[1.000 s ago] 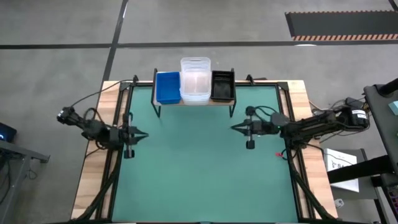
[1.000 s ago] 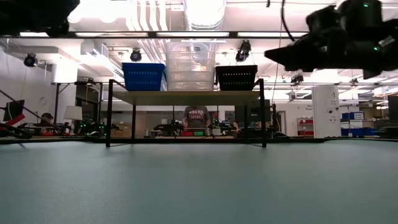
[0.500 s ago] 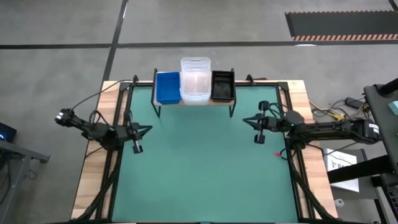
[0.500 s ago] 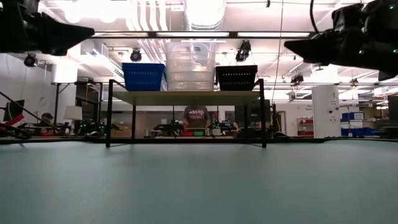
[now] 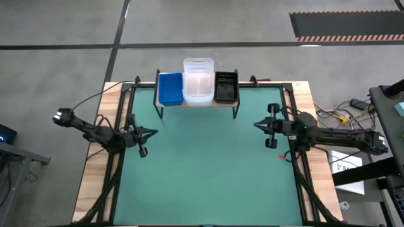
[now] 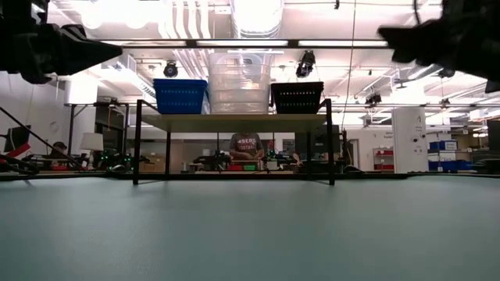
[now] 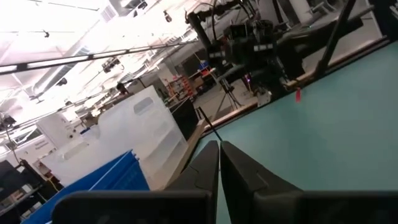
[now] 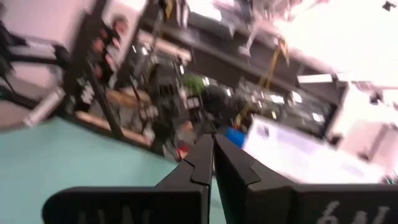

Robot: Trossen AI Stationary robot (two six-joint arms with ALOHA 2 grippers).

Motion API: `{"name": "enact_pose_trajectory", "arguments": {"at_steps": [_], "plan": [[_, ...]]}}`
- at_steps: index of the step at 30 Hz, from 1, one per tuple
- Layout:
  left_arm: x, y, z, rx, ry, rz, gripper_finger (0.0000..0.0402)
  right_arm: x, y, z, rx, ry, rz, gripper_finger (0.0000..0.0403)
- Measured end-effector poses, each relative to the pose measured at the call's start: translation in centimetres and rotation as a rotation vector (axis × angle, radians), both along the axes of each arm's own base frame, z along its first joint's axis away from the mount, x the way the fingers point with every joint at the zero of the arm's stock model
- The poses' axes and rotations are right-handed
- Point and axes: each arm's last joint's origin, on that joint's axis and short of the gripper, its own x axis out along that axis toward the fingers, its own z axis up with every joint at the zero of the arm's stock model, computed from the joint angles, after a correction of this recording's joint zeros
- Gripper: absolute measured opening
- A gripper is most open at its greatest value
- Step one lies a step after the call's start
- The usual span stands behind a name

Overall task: Stack baskets on shelf by color
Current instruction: Return to Home Position

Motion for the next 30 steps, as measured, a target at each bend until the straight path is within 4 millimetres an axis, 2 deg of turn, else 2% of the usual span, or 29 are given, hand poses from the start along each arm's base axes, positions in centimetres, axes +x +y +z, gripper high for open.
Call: {"name": "enact_pose_trajectory", "arguments": {"at_steps": [8, 15, 21, 30], "plan": [[0.3, -0.1, -0.4, 0.019, 0.039, 0.0, 0.0, -1.9, 0.8, 1.2, -0.029, -0.125, 0.081, 0.0008], [0.5, -0.2, -0.6, 0.031, 0.066, 0.0, 0.0, -4.4, 1.7, 2.6, 0.009, -0.304, 0.208, 0.0008], [0.6, -0.3, -0.9, 0.04, 0.087, 0.002, 0.0, -4.8, 2.0, 3.0, 0.078, -0.316, 0.337, 0.0009], [0.7, -0.3, -1.1, 0.05, 0.109, 0.002, 0.0, -3.9, 1.7, 2.5, 0.13, -0.232, 0.332, 0.0009]]}}
